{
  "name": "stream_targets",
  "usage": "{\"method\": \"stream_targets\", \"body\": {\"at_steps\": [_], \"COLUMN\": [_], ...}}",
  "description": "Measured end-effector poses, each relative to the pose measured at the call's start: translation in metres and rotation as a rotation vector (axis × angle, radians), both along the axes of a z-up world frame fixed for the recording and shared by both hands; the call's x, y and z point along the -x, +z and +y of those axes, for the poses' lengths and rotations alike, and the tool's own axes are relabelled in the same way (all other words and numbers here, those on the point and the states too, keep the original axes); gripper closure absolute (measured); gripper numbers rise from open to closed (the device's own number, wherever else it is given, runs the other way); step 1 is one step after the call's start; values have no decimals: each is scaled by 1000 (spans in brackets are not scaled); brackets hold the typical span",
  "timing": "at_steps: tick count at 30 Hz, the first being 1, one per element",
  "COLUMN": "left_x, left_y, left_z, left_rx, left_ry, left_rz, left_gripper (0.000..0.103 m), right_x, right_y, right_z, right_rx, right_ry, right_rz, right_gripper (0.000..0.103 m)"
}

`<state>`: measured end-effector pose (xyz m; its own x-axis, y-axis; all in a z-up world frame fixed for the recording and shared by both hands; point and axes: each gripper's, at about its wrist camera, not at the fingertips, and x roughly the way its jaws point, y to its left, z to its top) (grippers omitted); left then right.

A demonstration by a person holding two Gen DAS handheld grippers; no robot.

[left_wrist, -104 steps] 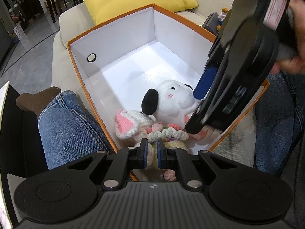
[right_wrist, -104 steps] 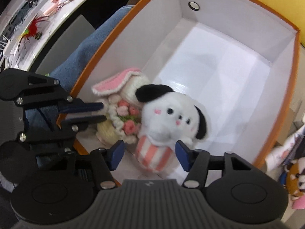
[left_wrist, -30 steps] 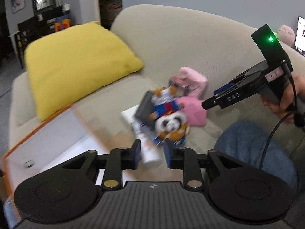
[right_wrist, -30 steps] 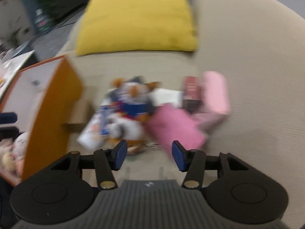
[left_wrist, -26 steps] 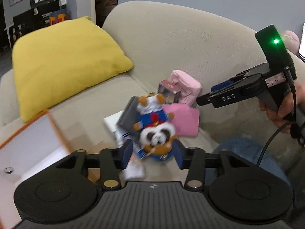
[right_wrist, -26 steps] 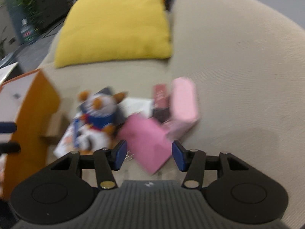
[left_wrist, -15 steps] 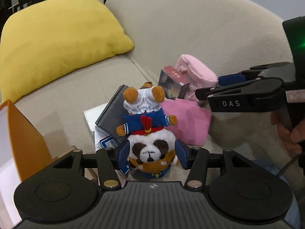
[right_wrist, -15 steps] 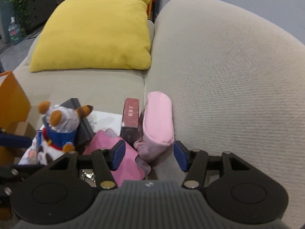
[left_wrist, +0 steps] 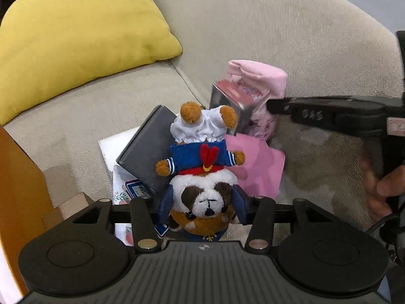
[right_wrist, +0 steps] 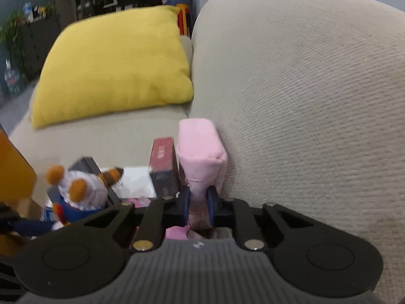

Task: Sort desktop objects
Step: 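Carry the sailor bear into the white box with the left gripper while the right holds the pink pouch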

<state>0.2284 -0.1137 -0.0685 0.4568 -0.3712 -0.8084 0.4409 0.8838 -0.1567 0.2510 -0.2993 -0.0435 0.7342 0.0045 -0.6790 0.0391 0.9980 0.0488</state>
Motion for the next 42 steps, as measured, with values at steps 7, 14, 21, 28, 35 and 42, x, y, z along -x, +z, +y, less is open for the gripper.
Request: {"method": "stream_targets", "body": {"at_steps": [7, 14, 21, 28, 35, 42], "left_x": [31, 64, 104, 119, 118, 109], "left_y": [26, 69, 117, 126, 90, 53], "left_z": [18, 41, 93, 156, 171, 167], "left_rx": [35, 86, 98, 41, -6, 20], "left_ry": [38, 76, 135, 260, 273, 259], "left_rz": [-71, -141, -172, -16, 122, 218], "left_gripper": [50, 51, 50, 50, 50, 50], "right_x": [32, 78, 92, 70, 57, 44], "right_y": [55, 104, 110, 66, 39, 23], "right_z": [8, 22, 54, 87, 113, 100], "right_rx": [42, -37, -39, 17, 90, 44], "right_ry": [19, 182, 355, 488, 548, 453], "right_rz": [-104, -66, 63, 228, 322, 347], "right_gripper": [92, 93, 94, 93, 90, 58]}}
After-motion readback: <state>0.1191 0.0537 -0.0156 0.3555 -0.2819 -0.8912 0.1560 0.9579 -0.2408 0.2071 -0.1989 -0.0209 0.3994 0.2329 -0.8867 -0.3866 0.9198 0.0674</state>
